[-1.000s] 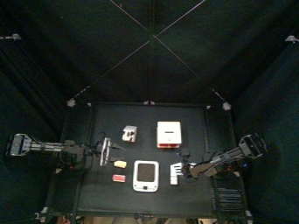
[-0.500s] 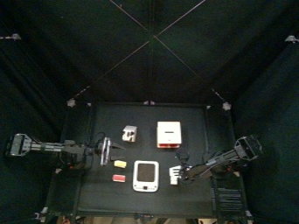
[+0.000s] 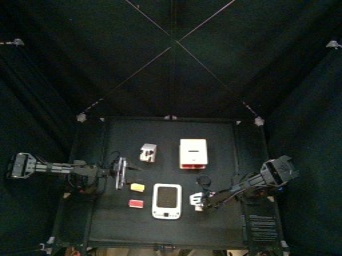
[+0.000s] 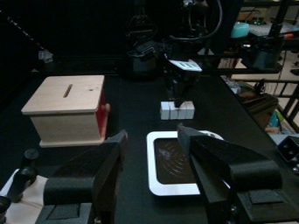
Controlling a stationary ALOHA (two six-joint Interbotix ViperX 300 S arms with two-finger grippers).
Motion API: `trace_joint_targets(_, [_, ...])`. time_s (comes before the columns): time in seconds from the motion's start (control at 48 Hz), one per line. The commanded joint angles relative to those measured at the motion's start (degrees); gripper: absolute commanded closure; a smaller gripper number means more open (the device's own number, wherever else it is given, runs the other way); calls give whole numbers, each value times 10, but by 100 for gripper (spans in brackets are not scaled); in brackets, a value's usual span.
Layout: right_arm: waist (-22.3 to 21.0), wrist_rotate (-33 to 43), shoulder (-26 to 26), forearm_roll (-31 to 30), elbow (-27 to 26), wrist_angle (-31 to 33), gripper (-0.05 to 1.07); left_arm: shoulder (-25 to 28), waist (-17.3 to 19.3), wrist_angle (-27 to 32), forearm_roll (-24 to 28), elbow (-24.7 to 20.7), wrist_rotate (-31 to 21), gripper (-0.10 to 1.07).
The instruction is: Grab sushi roll
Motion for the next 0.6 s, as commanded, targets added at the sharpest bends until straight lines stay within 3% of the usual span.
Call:
trace_joint_targets(0.0, [-2, 0, -3, 0, -4, -6, 15, 1, 0, 0, -1, -7, 2, 12])
trace_joint_targets(0.583, [-12, 0, 24, 3, 5, -28, 16, 1, 4, 1, -1, -1, 1, 12])
